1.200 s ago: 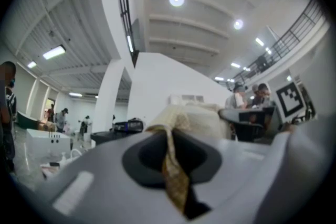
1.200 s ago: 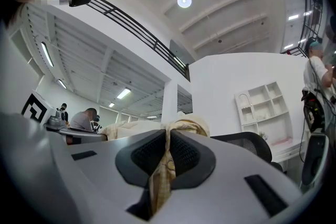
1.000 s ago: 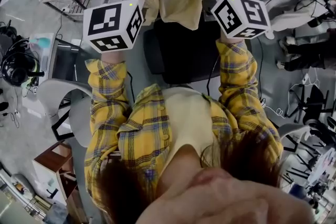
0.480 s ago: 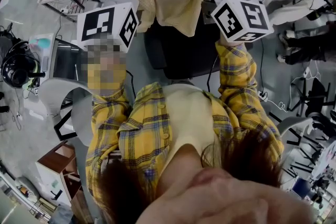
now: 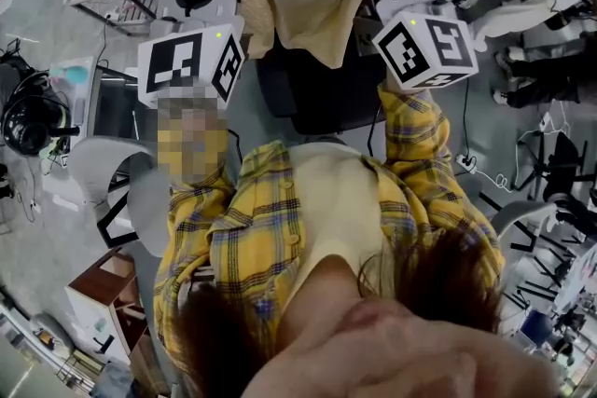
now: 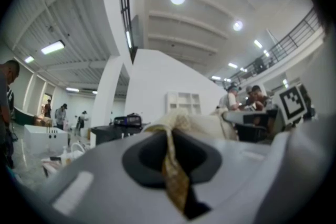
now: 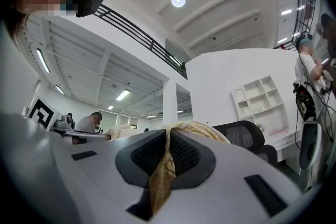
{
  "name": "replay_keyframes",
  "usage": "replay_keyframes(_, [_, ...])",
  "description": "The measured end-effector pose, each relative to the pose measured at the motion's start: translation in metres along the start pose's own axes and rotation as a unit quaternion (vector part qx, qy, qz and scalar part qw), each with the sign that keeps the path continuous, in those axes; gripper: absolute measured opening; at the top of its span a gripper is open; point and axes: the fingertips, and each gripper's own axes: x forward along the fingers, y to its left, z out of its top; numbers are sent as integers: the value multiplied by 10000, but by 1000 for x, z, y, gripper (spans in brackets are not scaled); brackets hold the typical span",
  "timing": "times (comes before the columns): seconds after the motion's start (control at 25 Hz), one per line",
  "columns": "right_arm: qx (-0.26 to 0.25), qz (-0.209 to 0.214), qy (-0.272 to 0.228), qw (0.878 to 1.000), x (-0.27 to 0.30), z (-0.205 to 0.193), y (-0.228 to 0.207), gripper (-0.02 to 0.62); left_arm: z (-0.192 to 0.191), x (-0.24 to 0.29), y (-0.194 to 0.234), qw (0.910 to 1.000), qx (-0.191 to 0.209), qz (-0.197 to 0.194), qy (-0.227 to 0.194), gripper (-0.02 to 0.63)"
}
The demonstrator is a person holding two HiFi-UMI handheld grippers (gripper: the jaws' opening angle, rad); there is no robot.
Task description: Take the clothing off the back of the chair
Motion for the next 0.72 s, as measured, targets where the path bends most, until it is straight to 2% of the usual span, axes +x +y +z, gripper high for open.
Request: replay_keyframes(0.72, [275, -56, 163, 9995, -10, -20, 0, 32, -15, -8, 1, 9997, -164, 45, 164, 31])
